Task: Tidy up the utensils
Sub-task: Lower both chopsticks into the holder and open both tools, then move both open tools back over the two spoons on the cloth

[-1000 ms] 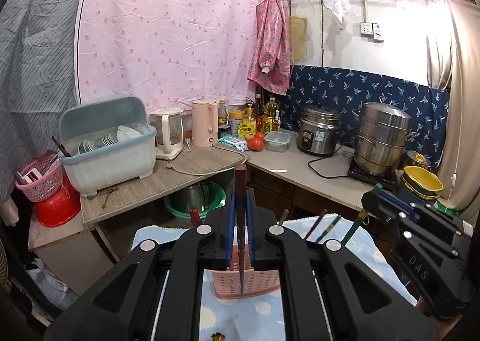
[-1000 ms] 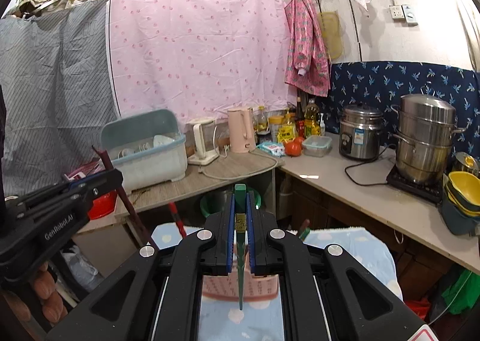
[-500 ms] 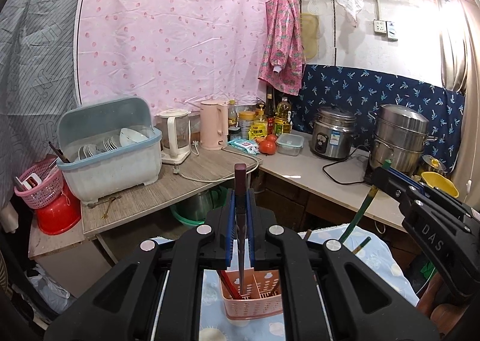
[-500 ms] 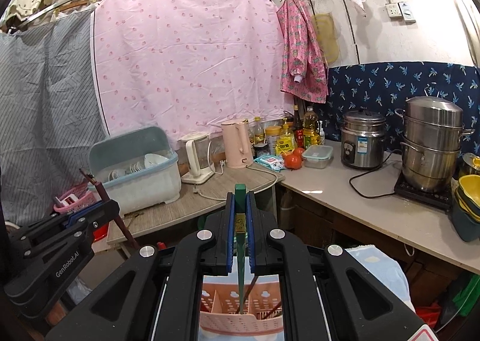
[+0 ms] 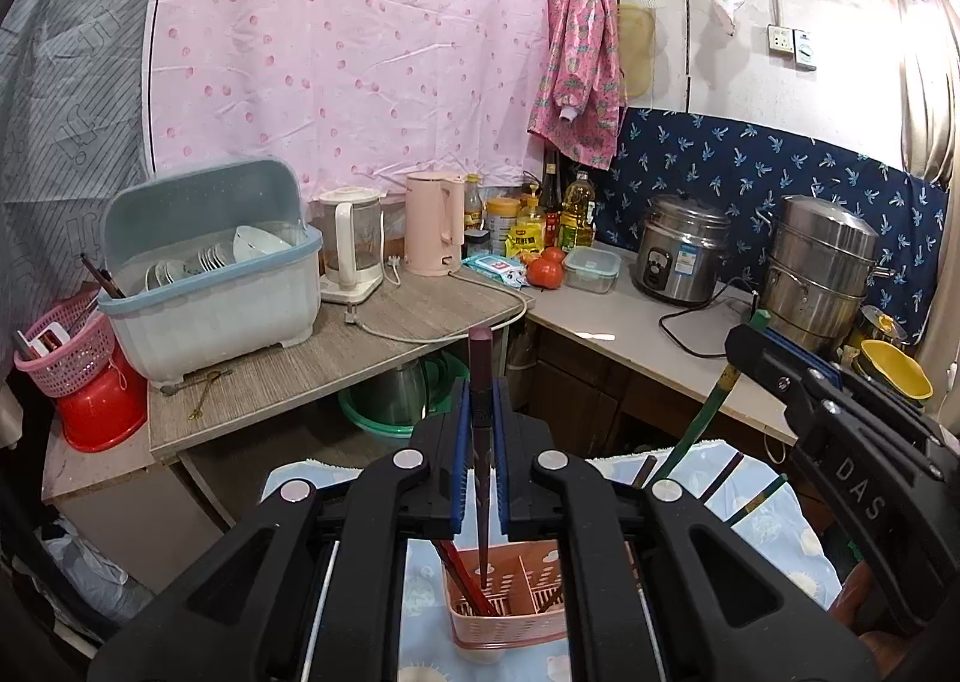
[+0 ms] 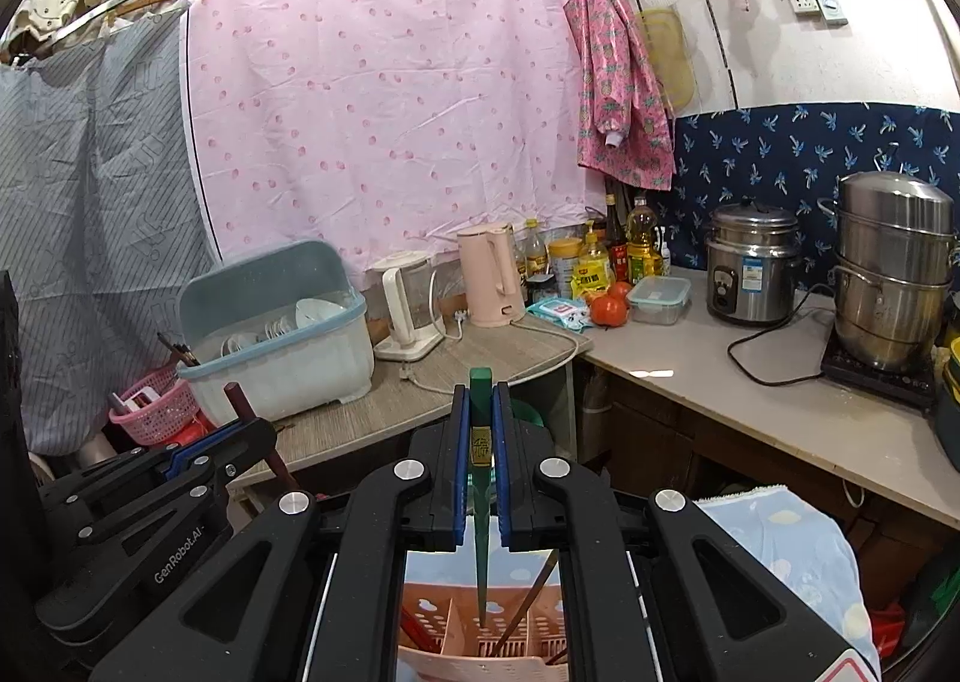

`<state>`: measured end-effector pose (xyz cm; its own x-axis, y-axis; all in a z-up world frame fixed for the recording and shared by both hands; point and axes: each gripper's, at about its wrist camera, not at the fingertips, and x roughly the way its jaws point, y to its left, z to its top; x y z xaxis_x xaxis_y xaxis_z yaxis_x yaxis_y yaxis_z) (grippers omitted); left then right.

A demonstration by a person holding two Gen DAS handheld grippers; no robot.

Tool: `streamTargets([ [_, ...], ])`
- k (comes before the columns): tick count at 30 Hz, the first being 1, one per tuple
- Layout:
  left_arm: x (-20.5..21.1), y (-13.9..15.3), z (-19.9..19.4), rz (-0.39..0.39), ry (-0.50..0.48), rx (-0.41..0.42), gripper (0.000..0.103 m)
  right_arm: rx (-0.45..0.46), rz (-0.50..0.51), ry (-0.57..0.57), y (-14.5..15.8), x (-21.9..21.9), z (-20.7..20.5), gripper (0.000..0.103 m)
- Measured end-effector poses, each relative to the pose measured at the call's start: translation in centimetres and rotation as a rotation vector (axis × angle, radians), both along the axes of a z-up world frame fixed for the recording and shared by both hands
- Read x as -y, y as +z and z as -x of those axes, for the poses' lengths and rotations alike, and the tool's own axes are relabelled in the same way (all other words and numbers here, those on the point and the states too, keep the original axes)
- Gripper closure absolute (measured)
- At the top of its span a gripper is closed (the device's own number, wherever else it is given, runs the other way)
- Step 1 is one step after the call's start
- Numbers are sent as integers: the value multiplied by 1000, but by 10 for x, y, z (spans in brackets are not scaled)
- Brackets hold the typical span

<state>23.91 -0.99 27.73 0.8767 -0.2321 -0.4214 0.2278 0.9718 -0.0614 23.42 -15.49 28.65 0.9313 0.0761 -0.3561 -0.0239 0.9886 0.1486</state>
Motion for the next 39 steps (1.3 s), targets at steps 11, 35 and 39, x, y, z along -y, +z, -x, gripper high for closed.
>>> streamTargets([
  [11,1,-31,-17,-3,9,-67,96,-114,17,-24,-55,7,-18,93],
  [35,-13,-51,37,-2,38,-81,47,-127,6,-79,-81,22,56,43],
  [39,-14,-53,52,4,31,-90,47,-149,6,-90,-90,28,73,43],
])
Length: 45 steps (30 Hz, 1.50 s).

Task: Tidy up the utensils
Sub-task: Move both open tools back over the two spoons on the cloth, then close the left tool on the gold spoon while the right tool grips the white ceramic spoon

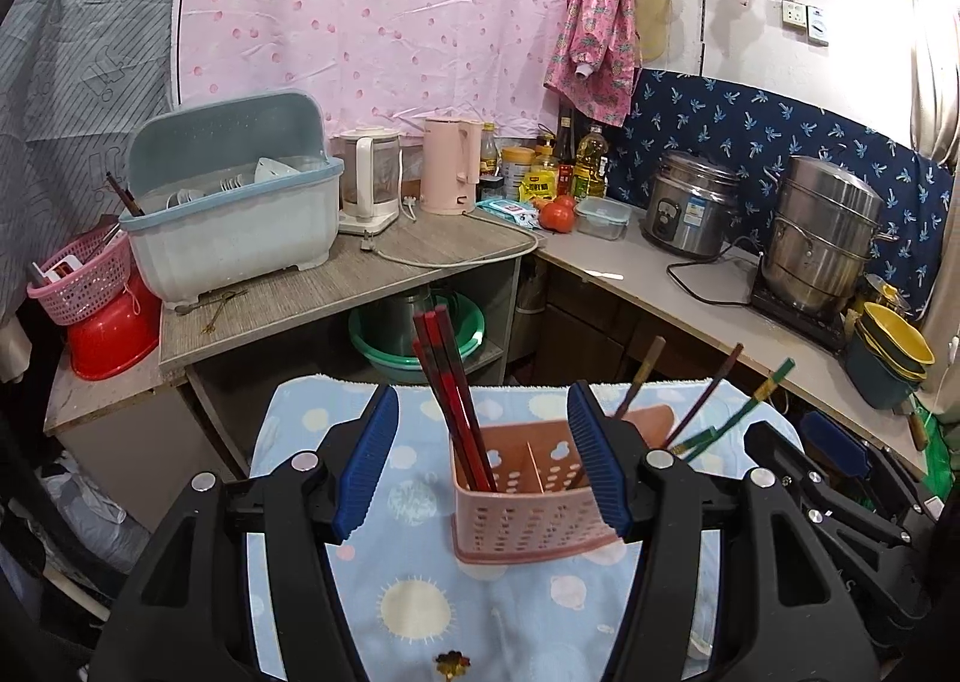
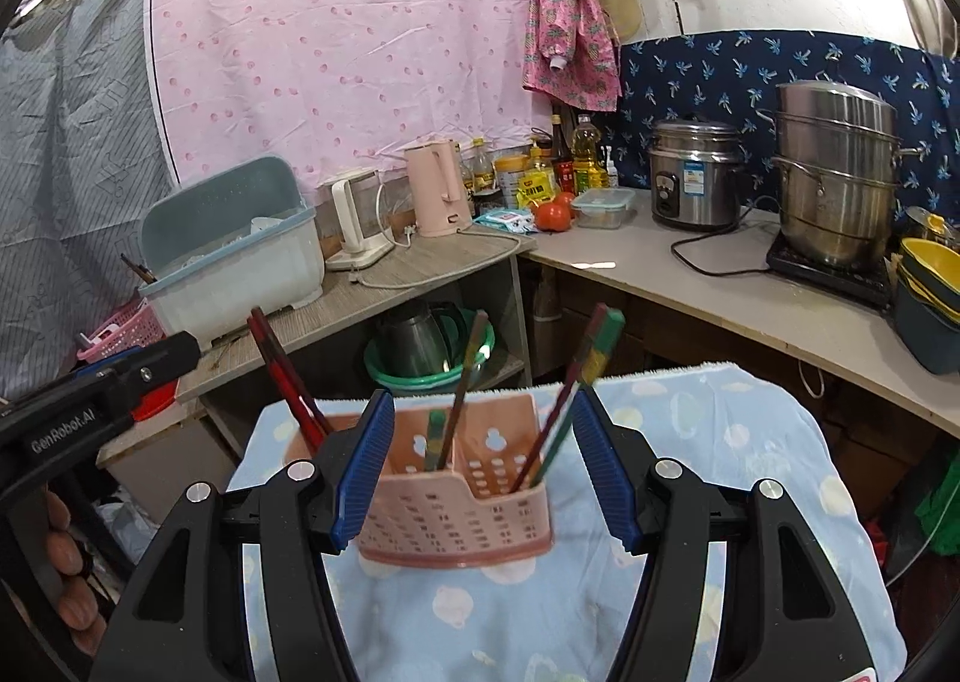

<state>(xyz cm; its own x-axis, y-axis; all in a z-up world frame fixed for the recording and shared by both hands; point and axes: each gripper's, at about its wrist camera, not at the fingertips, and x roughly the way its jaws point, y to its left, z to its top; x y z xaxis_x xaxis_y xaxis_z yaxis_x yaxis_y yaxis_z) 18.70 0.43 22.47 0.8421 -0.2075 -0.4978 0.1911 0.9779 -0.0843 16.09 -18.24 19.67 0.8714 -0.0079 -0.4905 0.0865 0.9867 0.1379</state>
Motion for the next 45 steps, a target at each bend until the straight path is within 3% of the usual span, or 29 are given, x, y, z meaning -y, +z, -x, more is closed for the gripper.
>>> streamTargets([
  [14,-4,-32,49,7,-10,-67,46,-89,16,-11,-43,9,58,43],
  [25,-11,-103,82,-25,-2,-205,46,-237,101,-26,-110,32,97,43],
  [35,-22,-165,105,-49,9,-318,46,-326,158,0,-160,45,105,43],
  [38,-24,-177,111,-59,8,-334,39,-352,158,8,-170,52,102,43],
  [45,-35,-203,119,-58,17,-379,35,-418,149,29,-189,58,95,48],
])
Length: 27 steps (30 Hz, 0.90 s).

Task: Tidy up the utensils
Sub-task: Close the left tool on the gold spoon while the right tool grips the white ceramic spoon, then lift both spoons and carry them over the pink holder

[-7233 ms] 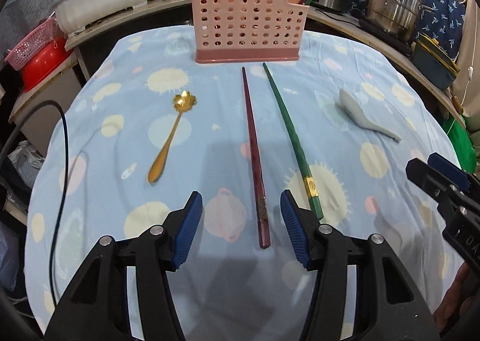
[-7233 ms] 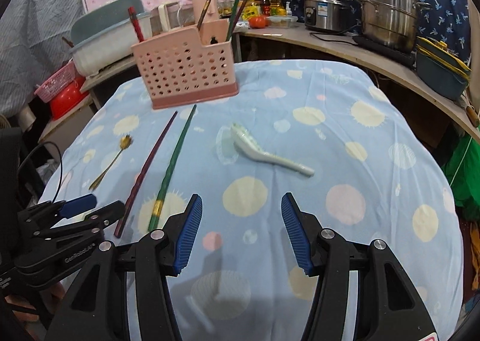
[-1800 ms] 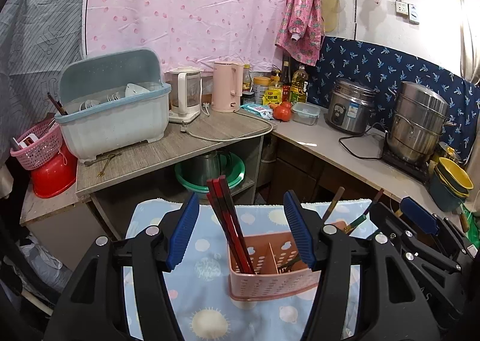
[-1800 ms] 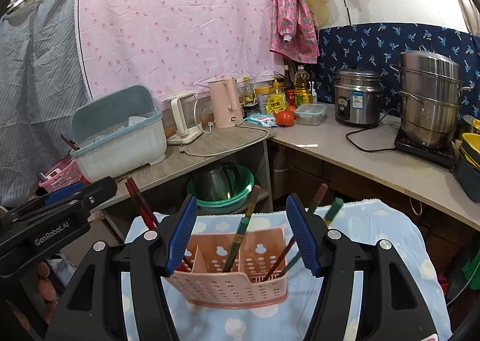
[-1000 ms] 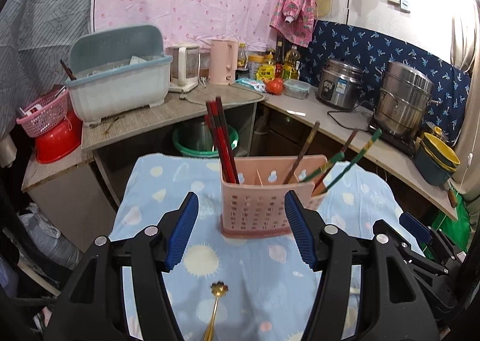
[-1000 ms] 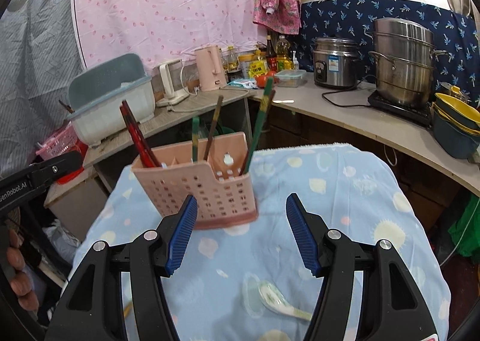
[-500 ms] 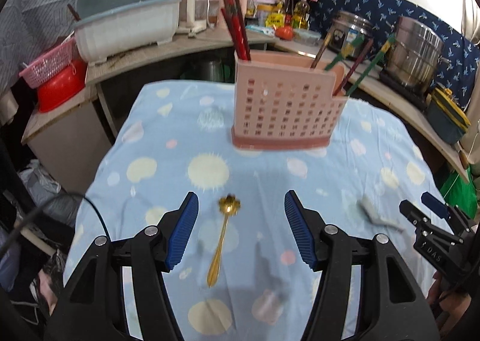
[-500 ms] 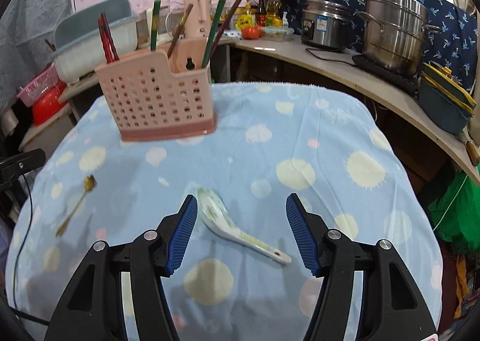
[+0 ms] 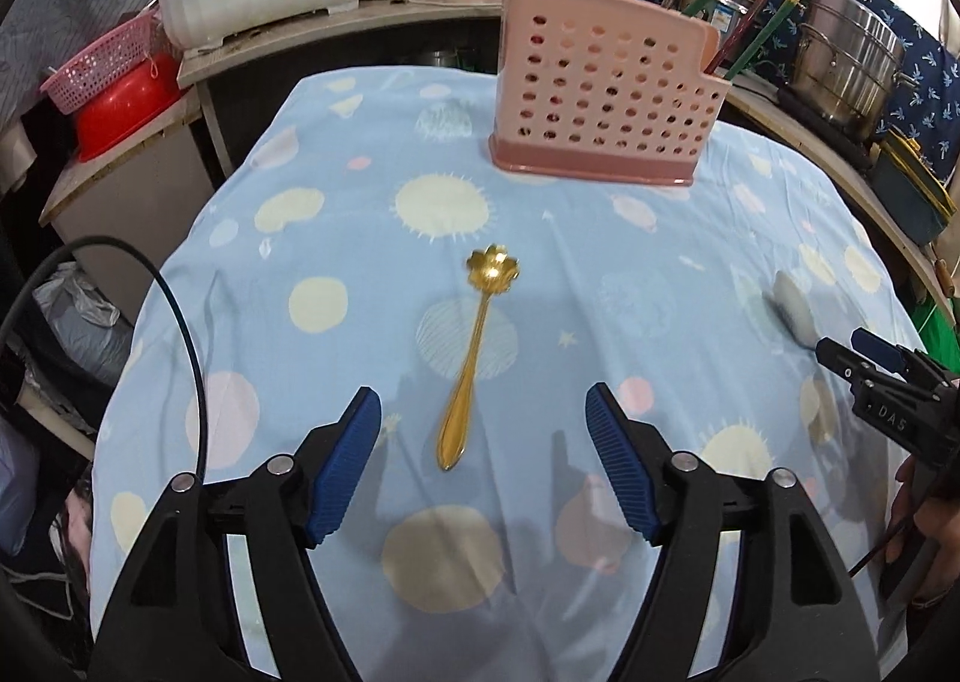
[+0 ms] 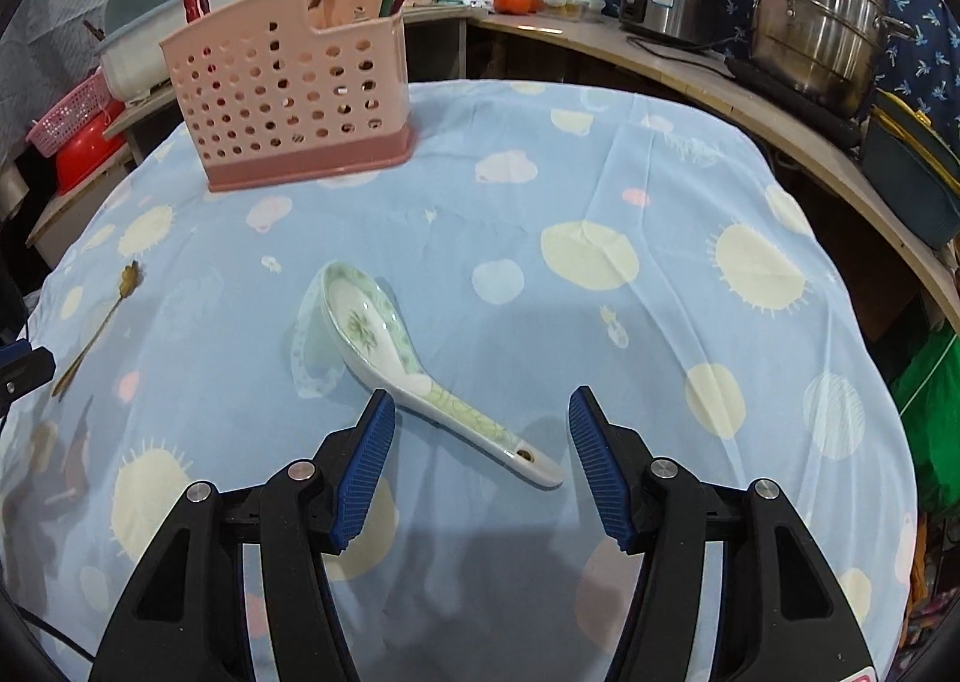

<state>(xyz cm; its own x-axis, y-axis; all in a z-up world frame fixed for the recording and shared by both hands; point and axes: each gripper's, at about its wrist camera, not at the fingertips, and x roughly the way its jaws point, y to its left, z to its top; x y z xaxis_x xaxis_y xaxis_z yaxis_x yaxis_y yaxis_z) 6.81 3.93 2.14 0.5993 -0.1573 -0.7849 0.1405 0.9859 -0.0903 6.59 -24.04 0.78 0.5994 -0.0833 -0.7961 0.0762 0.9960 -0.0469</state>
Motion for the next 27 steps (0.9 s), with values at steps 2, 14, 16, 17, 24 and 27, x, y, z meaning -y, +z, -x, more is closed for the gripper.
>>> streamTargets([
  [2,-4,-6,1,-3,0,-11,35,-11,-3,1,-2,0,-1,52],
  [14,-21,-22,-6,30,14,-48,55,-20,-3,26,-4,-14,0,82],
  [16,-19,-23,-6,28,1,-47,60,-20,-10,25,-4,-15,1,84],
  [17,-18,-23,-7,31,-7,-47,65,-20,-17,25,-3,-15,1,86],
  [24,-16,-24,-10,65,-33,-59,92,-20,-54,30,-3,-22,8,92],
  [27,-15,-22,-8,71,-40,-59,92,-18,-67,33,-2,-25,12,93],
])
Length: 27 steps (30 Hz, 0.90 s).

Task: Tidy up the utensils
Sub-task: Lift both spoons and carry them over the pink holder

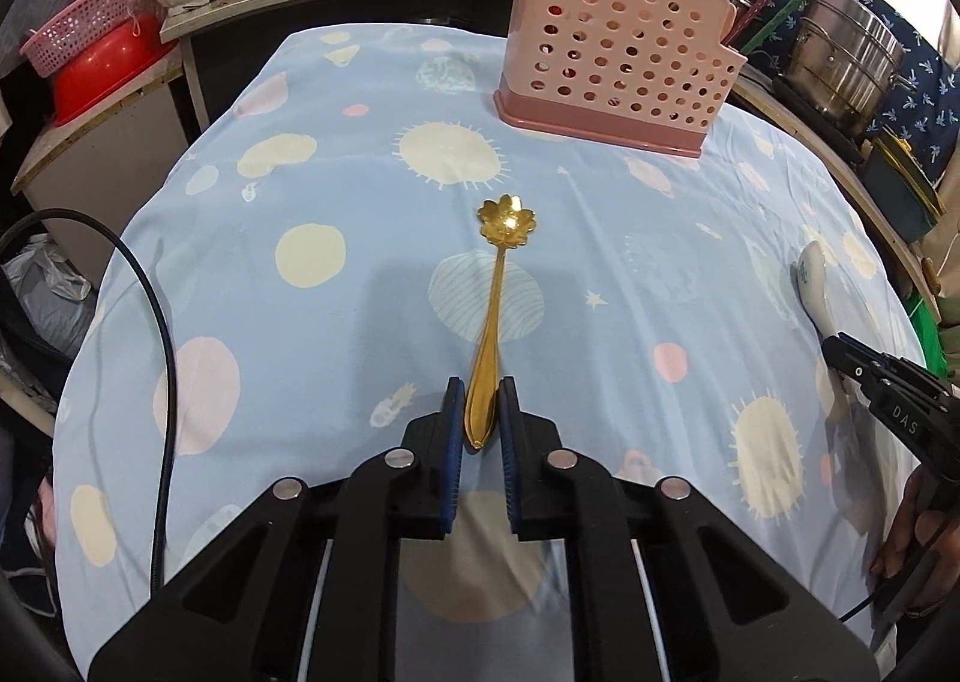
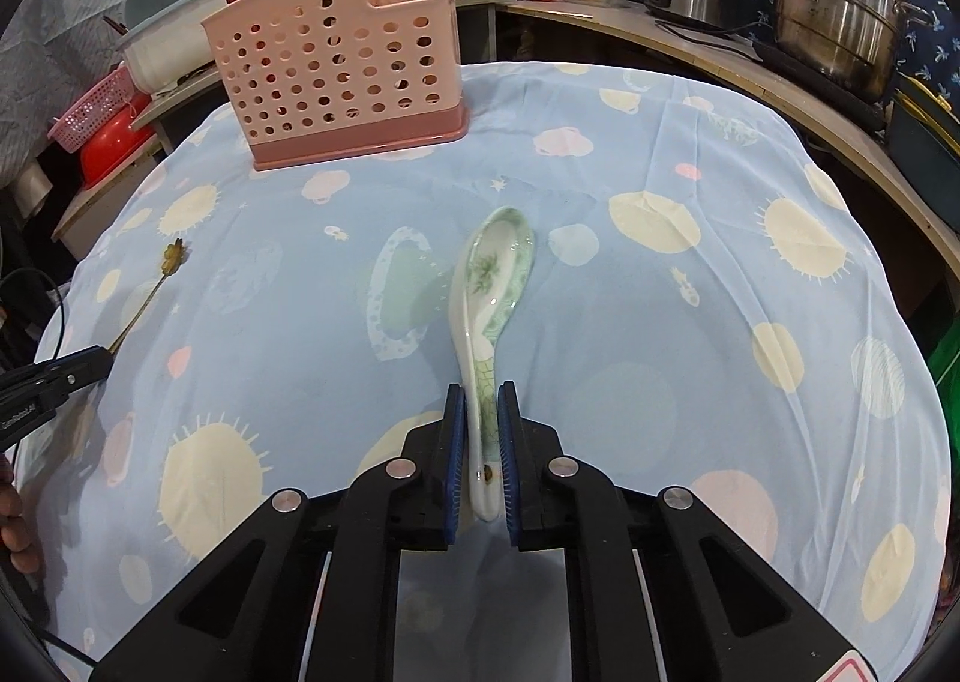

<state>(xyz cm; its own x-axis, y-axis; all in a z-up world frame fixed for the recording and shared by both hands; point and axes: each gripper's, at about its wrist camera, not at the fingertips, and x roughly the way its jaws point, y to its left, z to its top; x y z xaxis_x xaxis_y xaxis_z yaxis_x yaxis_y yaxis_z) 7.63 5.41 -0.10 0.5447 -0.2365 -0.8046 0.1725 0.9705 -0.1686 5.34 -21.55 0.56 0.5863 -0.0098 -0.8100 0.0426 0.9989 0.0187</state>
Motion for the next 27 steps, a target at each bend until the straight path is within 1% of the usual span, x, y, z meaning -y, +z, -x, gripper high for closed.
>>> streamTargets([
  [8,3,14,8,20,-5,25,93,7,-38,4,5,-5,12,93],
  [18,12,56,15,60,-31,102,93,47,-92,2,25,-9,27,94],
  [21,15,67,15,70,-41,122,95,61,-105,3,33,-10,30,94],
  [22,16,71,15,74,-44,129,100,65,-107,3,36,-10,31,94],
  [23,16,74,15,78,-48,134,102,71,-111,4,39,-10,32,94],
  [27,21,89,14,85,-62,158,102,95,-129,7,51,-12,34,95],
])
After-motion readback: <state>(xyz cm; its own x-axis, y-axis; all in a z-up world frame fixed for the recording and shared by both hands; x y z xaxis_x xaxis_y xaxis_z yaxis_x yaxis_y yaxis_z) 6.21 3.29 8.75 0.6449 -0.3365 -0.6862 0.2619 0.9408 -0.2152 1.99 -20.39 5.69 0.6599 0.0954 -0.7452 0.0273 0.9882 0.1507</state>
